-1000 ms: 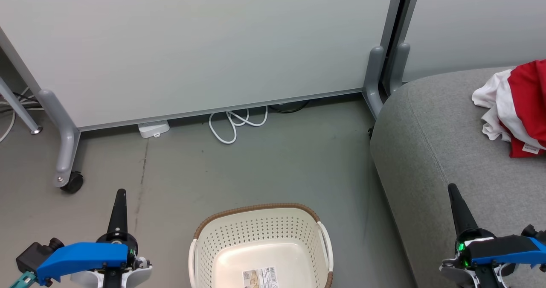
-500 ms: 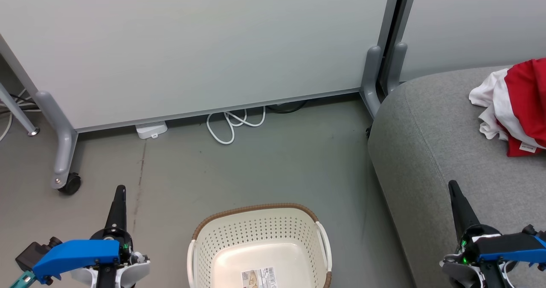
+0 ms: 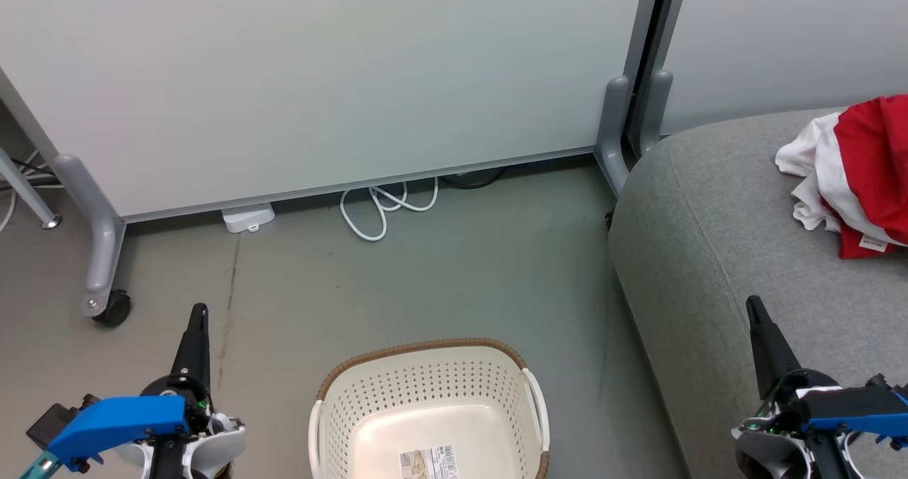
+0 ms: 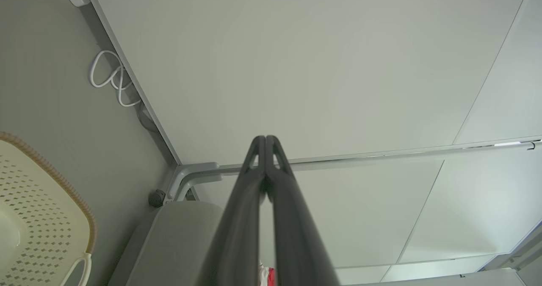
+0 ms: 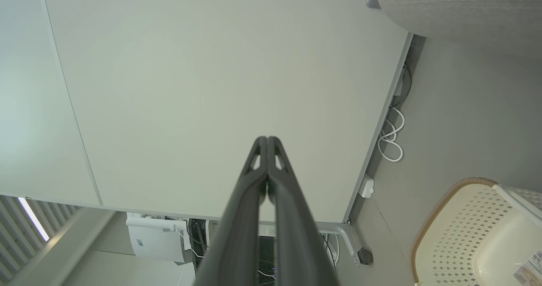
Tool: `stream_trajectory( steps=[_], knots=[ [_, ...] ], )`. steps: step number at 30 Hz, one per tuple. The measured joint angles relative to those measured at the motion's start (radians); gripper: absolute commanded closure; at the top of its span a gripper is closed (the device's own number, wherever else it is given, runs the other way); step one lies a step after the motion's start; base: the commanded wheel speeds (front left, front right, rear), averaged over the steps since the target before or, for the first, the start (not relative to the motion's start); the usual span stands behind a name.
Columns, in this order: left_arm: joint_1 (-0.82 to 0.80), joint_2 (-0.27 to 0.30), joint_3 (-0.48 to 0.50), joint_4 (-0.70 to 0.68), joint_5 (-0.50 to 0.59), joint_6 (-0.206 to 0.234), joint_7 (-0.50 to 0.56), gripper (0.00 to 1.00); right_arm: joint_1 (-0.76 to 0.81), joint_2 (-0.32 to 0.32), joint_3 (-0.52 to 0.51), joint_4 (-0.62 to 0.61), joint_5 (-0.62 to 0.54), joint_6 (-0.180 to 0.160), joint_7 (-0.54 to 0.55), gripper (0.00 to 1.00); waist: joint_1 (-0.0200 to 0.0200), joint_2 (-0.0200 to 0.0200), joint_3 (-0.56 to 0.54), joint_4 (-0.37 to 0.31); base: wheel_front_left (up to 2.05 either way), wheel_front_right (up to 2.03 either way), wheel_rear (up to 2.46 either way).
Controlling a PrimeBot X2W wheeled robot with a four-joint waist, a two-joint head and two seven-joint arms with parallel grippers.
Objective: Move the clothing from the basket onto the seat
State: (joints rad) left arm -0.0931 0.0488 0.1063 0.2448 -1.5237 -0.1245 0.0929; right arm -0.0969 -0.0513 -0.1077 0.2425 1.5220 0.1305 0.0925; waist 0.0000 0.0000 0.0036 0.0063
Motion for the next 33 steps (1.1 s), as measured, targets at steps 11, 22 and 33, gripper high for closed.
stream_trajectory(
  steps=[11,22,33],
  knots=[
    [-0.007,0.000,0.006,0.000,-0.069,-0.002,0.018,1.00,-0.004,0.000,-0.005,0.001,0.070,0.000,0.018,1.00,0.0000,0.0000,0.000,-0.005,0.00,0.00,0.00],
    [-0.011,0.000,0.007,0.001,-0.088,-0.004,0.021,1.00,-0.004,0.000,-0.006,0.002,0.090,0.000,0.021,1.00,0.0000,0.0000,0.000,-0.006,0.00,0.00,0.00],
    [-0.011,0.000,0.007,0.001,-0.088,-0.004,0.021,1.00,-0.005,0.000,-0.006,0.002,0.090,0.000,0.021,1.00,0.0000,0.0000,0.000,-0.006,0.00,0.00,0.00]
  ],
)
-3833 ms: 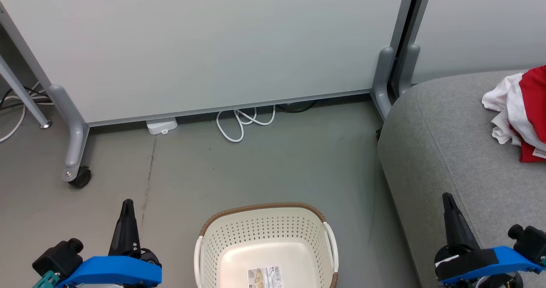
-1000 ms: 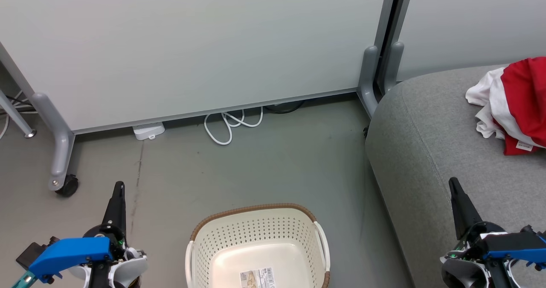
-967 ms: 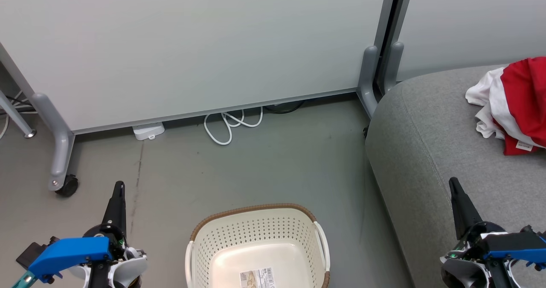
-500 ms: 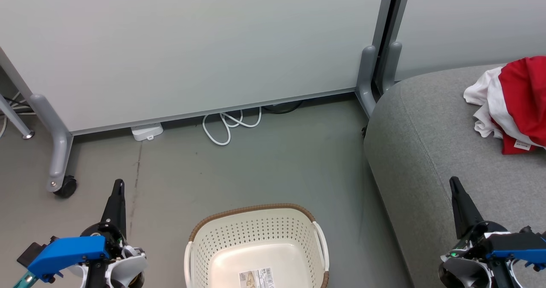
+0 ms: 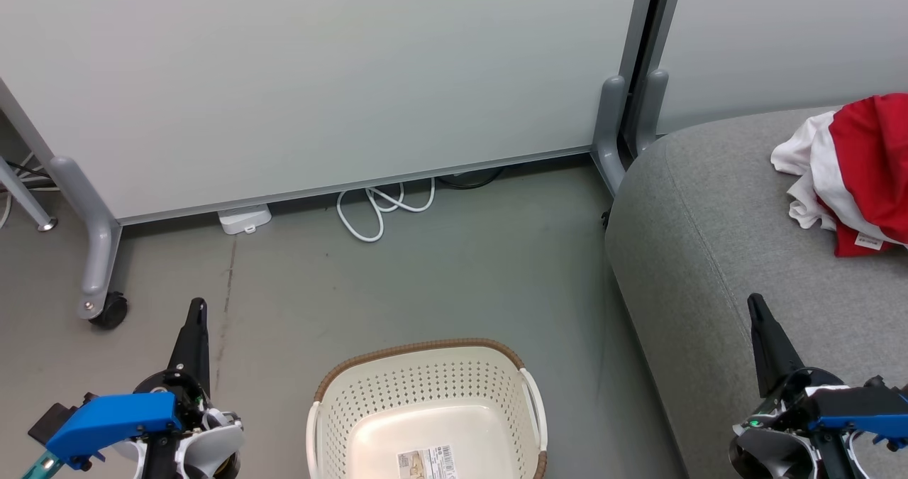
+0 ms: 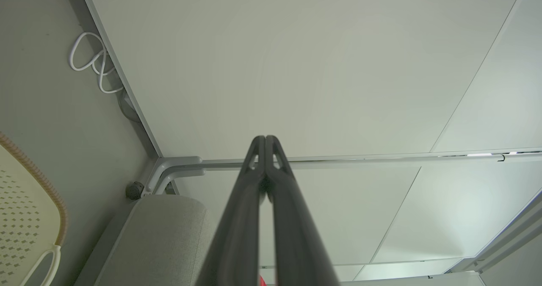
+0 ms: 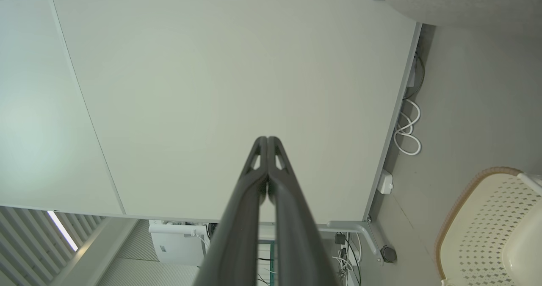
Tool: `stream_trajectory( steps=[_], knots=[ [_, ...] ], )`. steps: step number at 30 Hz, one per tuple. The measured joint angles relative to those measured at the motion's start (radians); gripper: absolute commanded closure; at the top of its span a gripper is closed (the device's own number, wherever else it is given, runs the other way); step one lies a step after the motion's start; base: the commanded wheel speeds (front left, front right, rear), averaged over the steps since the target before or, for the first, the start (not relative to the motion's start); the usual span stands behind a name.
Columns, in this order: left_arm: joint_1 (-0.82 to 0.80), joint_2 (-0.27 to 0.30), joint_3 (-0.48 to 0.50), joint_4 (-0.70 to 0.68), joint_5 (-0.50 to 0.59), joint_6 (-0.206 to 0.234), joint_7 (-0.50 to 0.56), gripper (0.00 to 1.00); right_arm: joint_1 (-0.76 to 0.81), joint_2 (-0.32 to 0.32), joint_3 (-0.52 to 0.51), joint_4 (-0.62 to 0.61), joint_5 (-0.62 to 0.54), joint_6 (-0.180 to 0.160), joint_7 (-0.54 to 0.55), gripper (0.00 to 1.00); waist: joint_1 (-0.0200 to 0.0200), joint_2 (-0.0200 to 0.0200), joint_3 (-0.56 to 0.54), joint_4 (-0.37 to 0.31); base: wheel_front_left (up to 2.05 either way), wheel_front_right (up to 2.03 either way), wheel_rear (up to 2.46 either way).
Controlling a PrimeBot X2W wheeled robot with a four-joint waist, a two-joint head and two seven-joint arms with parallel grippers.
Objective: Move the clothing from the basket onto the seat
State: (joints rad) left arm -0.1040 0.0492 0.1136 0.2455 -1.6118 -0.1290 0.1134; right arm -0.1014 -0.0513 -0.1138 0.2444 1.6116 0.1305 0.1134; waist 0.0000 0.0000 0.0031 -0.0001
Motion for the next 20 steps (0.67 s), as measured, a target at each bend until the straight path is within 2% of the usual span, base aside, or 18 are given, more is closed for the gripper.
stream_trajectory(
  steps=[20],
  knots=[
    [0.000,0.000,0.000,0.000,0.000,0.000,0.000,1.00,-0.001,0.000,0.000,0.000,0.000,0.000,0.000,1.00,0.0000,0.0000,0.000,0.000,0.00,0.00,0.00]
  ],
)
